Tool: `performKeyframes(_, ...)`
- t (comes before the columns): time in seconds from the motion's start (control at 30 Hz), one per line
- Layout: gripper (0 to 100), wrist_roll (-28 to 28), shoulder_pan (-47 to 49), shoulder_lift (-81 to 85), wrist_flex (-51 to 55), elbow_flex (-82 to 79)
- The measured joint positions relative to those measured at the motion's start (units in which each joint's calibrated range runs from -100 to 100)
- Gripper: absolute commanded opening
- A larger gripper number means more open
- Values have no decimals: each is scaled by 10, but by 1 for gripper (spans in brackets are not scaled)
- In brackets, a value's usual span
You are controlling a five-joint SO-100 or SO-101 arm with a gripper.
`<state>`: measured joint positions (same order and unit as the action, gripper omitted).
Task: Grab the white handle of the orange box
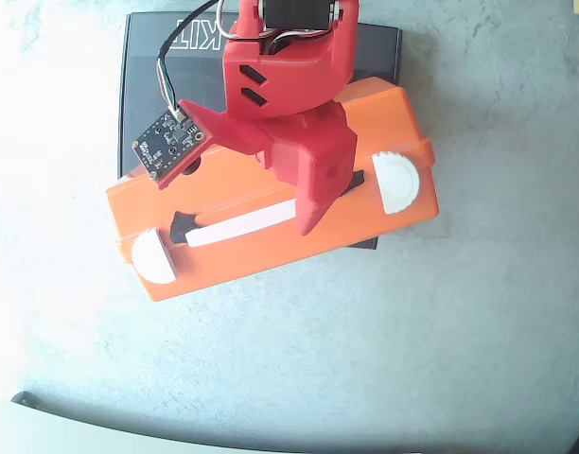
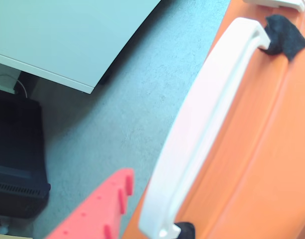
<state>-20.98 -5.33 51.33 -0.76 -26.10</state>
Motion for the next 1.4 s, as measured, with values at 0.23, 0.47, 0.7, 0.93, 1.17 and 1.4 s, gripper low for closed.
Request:
performKeyframes(0.23, 34, 0, -9, -52, 0, 41)
performKeyframes(0.47, 34, -4, -5, -113, 3, 128)
performKeyframes(0.7, 33, -2, -4, -191, 10, 206)
performKeyframes(0.93, 7, -1, -2, -211, 9, 227)
performKeyframes(1.17, 1, 2, 23, -206, -1, 244)
performKeyframes(1.4, 1, 2, 46, -207, -2, 248)
